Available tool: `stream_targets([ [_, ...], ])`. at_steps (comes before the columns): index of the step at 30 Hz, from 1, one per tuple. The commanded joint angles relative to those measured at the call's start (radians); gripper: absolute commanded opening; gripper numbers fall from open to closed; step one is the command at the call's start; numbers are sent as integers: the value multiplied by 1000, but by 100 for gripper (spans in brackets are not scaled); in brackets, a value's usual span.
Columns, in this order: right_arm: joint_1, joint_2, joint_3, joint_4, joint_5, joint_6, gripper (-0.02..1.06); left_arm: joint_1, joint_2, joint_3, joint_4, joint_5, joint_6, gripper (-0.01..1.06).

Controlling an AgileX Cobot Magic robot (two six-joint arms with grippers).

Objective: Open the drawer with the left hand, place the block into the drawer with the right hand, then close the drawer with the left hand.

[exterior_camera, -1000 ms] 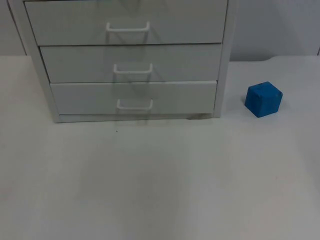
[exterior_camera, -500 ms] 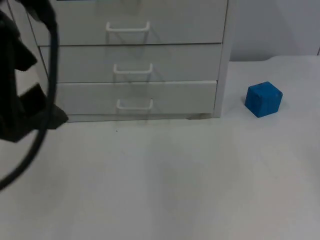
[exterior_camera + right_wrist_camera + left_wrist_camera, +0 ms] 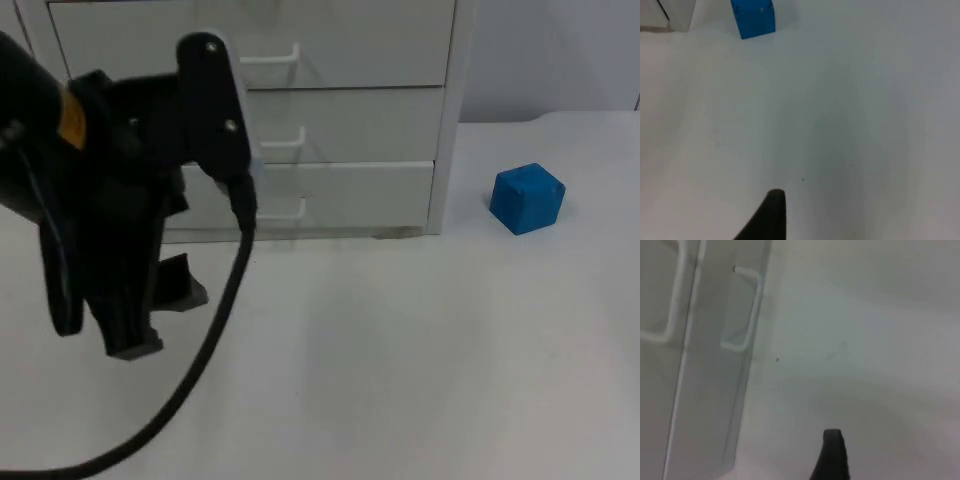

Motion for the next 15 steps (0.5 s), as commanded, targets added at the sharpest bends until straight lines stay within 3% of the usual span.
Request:
stream_targets([
  [1, -7, -3, -1, -13, -17, -3, 105, -6, 22, -4, 19, -64, -8, 65],
  [6, -7, -3, -1, -15, -34, -3, 105, -6, 96, -4, 109, -182, -6, 65],
  [15, -7, -3, -1, -15, -40, -3, 105, -6, 273, -111, 205, -192, -60, 65],
])
